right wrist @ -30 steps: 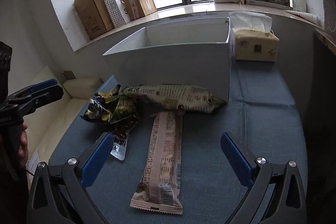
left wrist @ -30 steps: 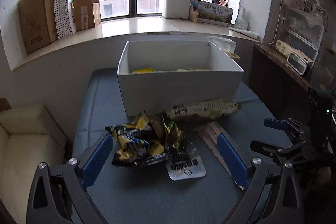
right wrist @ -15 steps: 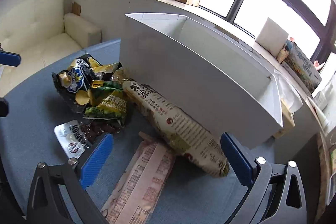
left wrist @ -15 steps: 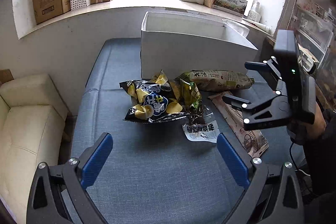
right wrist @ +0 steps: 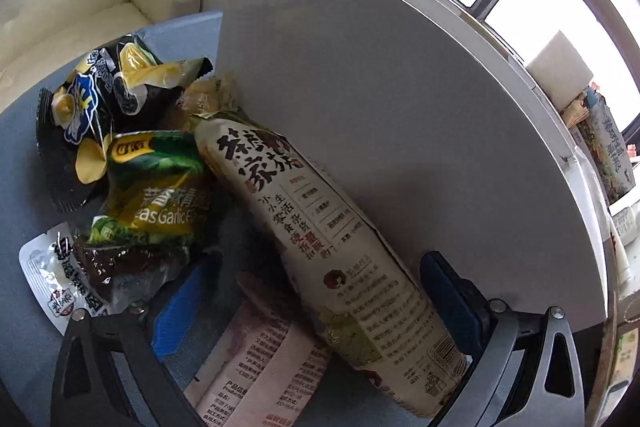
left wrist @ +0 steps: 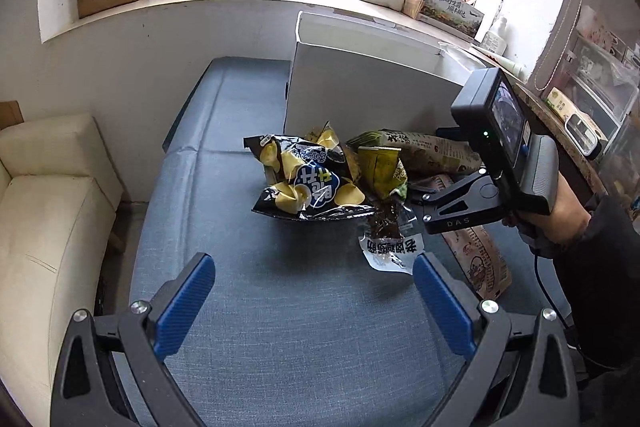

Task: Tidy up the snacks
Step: 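Grasp the long printed bread bag with the right tool while the left tool grasps the black chip bag, then carry the chip bag into the box with the left tool while the right tool drops the bread bag there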

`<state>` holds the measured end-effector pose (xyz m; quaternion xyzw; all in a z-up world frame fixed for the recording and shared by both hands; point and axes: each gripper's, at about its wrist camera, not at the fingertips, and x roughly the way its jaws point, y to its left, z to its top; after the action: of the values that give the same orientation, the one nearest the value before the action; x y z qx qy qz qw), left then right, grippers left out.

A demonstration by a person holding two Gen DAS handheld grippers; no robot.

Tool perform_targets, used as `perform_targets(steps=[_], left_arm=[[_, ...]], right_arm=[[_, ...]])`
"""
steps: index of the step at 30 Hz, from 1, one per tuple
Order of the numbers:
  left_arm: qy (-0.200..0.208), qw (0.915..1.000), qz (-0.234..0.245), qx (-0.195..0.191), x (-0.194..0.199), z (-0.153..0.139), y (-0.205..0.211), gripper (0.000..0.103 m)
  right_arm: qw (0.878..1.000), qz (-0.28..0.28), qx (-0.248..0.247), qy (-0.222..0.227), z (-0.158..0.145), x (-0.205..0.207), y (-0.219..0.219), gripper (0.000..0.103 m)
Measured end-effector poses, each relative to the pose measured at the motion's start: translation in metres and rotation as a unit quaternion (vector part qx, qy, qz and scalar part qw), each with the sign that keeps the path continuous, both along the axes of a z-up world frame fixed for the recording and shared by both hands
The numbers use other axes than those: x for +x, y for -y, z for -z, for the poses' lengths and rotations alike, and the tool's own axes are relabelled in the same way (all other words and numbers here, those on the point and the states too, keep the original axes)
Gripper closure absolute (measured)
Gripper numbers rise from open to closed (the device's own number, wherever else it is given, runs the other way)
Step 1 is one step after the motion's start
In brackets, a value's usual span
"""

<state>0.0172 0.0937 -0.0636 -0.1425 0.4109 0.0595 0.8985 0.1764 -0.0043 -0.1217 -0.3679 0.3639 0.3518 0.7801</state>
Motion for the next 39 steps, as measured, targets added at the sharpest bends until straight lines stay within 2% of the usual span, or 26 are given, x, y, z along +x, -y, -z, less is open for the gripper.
perform_targets(steps=[3,7,10,13,16,18,21,25,29,30,31,32,36,39], left_arm=[[-0.004,0.9999,-0.007,-0.009,0.000,0.002,-0.004,0.002],[-0.002,0.9997,-0.012,-0.019,0.001,0.005,-0.008,0.002],[-0.006,0.9996,-0.014,-0.025,0.006,0.008,-0.010,0.002],[-0.005,0.9991,-0.015,-0.038,0.016,0.010,-0.014,0.002],[-0.012,0.9992,-0.019,-0.034,0.036,0.014,-0.016,0.002],[-0.013,0.9988,-0.015,-0.046,0.051,0.017,-0.018,0.002],[-0.033,0.9977,-0.023,-0.055,0.078,0.026,-0.023,0.002],[-0.057,0.9971,-0.021,-0.046,0.104,0.040,-0.022,0.002],[-0.065,0.9971,-0.019,-0.033,0.121,0.051,-0.019,0.002],[-0.068,0.9970,-0.020,-0.030,0.124,0.054,-0.018,0.003],[-0.073,0.9968,-0.019,-0.028,0.127,0.056,-0.018,0.008],[-0.077,0.9965,-0.017,-0.029,0.127,0.058,-0.017,0.019],[-0.057,0.9975,-0.015,-0.039,0.120,0.052,-0.016,0.022],[-0.040,0.9985,-0.014,-0.034,0.106,0.041,-0.015,0.023]], right_arm=[[0.999,0.030,0.011,0.007,-0.003,0.005,0.009,0.037],[0.998,0.037,0.042,0.002,-0.012,0.009,0.026,0.044],[0.995,0.050,0.089,0.000,-0.029,0.005,0.045,0.050],[0.988,0.065,0.137,-0.007,-0.046,-0.006,0.065,0.056],[0.981,0.081,0.175,-0.002,-0.062,-0.021,0.089,0.060],[0.973,0.099,0.208,0.001,-0.074,-0.030,0.104,0.065],[0.955,0.124,0.270,-0.013,-0.089,-0.043,0.127,0.066],[0.938,0.144,0.316,-0.011,-0.103,-0.057,0.154,0.067],[0.916,0.170,0.362,-0.035,-0.109,-0.065,0.172,0.067],[0.913,0.173,0.367,-0.037,-0.110,-0.068,0.176,0.067],[0.911,0.176,0.372,-0.036,-0.110,-0.071,0.178,0.067],[0.910,0.177,0.374,-0.036,-0.109,-0.074,0.181,0.067],[0.908,0.185,0.374,-0.043,-0.103,-0.079,0.189,0.067],[0.900,0.187,0.388,-0.065,-0.097,-0.077,0.192,0.067]])
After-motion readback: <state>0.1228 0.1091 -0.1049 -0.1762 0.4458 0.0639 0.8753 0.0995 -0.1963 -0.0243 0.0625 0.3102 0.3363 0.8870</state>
